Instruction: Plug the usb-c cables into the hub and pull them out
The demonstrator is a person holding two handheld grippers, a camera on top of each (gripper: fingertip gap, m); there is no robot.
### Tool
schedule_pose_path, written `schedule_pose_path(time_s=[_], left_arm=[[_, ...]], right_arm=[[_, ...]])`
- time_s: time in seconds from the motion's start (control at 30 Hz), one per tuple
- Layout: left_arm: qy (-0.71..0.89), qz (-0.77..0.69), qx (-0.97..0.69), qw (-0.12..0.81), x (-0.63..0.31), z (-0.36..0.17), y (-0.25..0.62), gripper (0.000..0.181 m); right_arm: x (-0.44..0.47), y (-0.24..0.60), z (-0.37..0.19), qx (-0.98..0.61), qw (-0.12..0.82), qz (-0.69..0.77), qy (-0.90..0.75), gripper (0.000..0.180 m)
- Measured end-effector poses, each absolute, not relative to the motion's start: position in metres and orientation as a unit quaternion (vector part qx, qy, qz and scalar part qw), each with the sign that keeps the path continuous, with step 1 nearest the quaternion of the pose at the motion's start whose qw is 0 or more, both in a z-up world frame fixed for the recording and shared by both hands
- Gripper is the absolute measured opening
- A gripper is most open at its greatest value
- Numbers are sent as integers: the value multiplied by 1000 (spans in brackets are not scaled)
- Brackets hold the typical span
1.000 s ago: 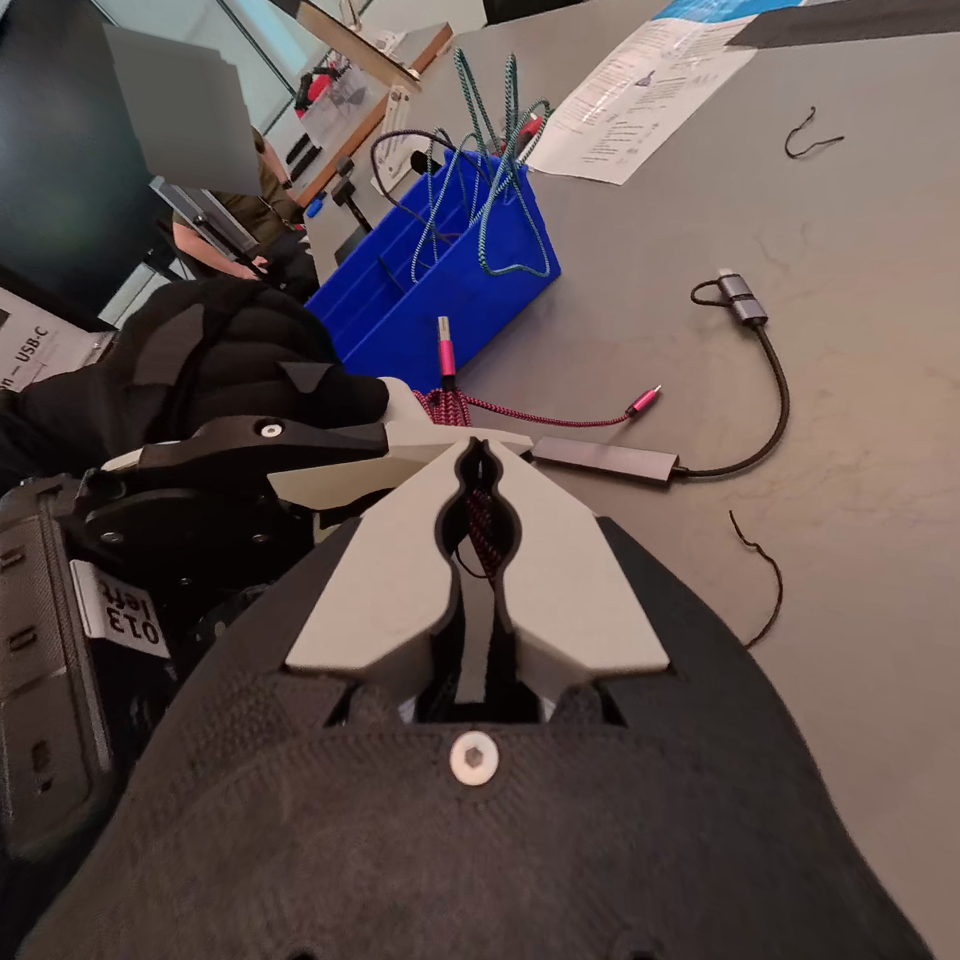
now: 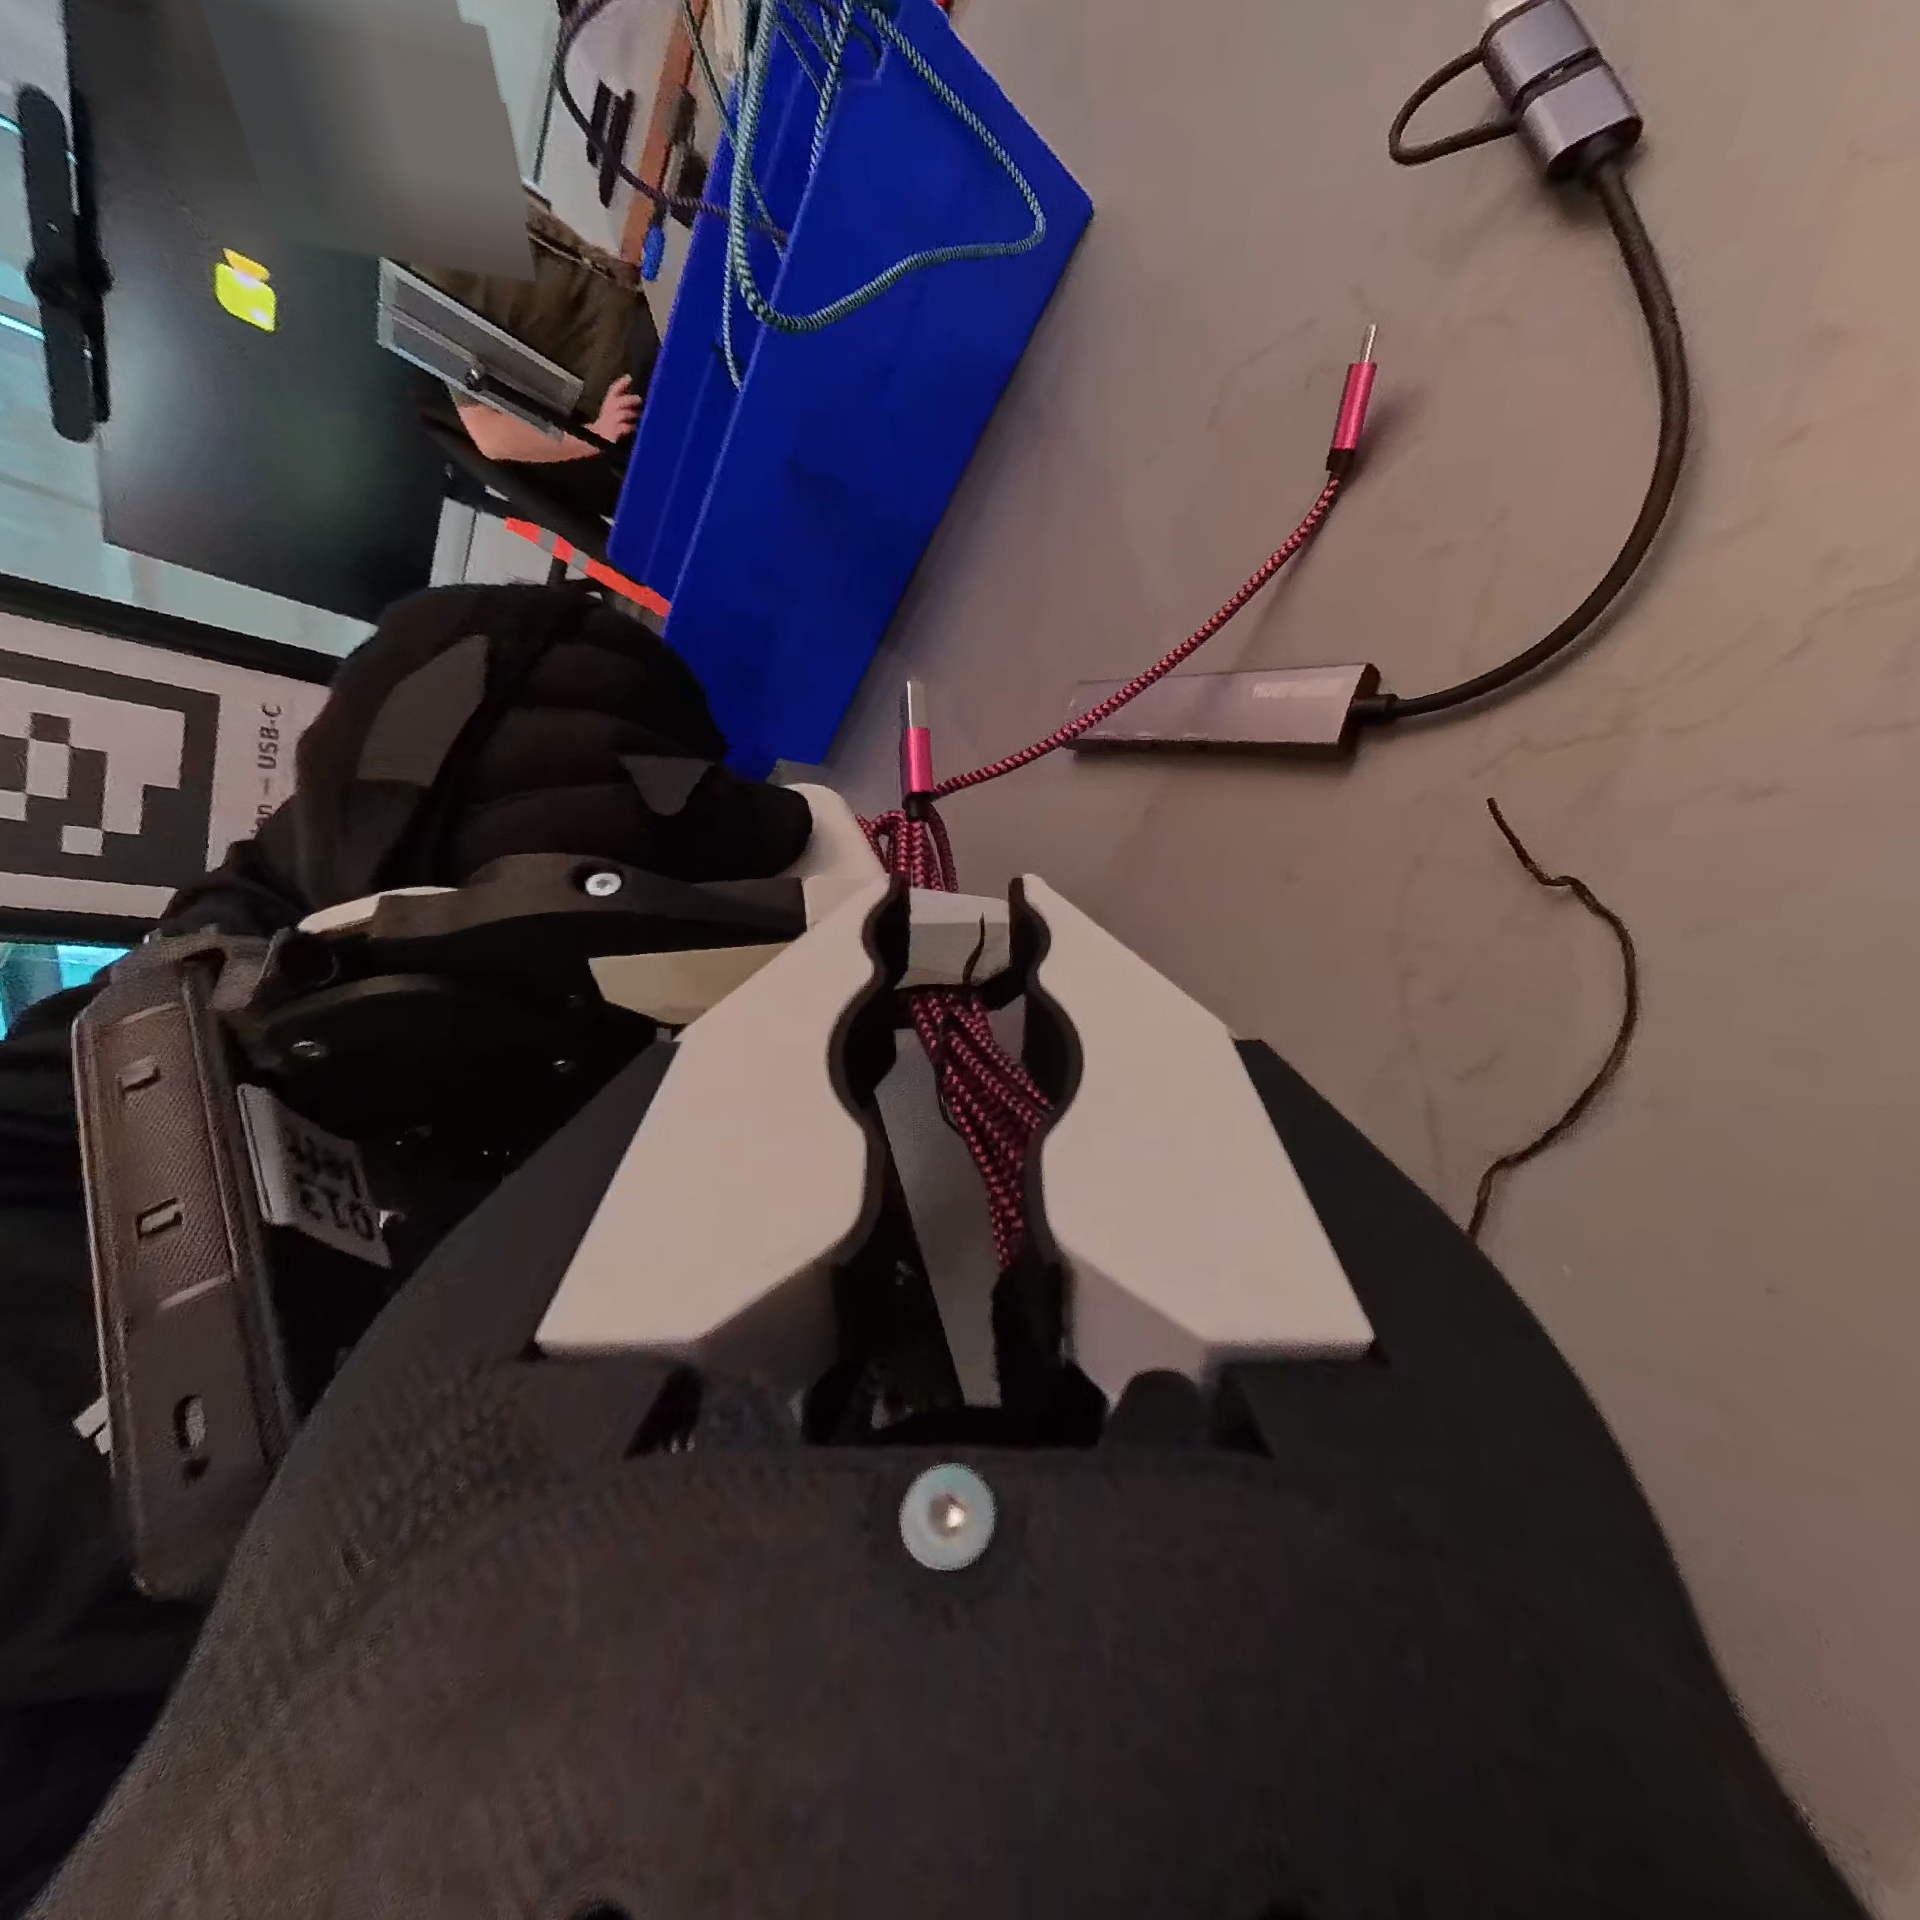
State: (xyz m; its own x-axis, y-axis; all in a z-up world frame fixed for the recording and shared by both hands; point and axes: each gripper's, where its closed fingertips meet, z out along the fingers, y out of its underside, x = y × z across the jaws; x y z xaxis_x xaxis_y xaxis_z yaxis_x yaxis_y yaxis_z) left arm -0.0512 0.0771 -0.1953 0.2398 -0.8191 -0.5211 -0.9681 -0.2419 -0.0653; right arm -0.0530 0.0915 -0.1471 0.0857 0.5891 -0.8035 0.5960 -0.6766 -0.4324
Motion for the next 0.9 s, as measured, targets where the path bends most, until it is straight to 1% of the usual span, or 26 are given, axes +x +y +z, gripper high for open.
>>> schedule_pose_path(time_s=[0.03, 0.23, 0.3, 0.4, 0.53, 0.57, 0.73, 0.83, 0.9], left_arm=[[586, 186, -765, 191, -50, -196, 77, 1], [588, 131, -779, 173, -45, -203, 72, 2], [587, 102, -786, 164, -43, -204, 68, 2], [581, 62, -796, 157, -42, -205, 68, 1], [580, 37, -802, 140, -47, -206, 68, 1], [576, 31, -805, 138, -48, -206, 69, 2], [571, 8, -810, 132, -49, -200, 67, 1], [568, -13, -813, 131, -49, -193, 65, 3], [566, -23, -814, 131, -50, -189, 64, 1]], right_arm=[[-52, 93, -146, 737, 0, -544, 400, 17], [-47, 98, -139, 727, 13, -581, 367, 27], [-44, 100, -135, 719, 19, -599, 352, 38], [-39, 109, -119, 688, 14, -651, 321, 33], [-27, 122, -104, 654, 1, -701, 286, 39], [-23, 126, -97, 642, -13, -714, 280, 38], [3, 133, -85, 630, -118, -705, 304, 56], [20, 129, -84, 609, -194, -693, 333, 78], [27, 124, -87, 595, -257, -665, 372, 96]])
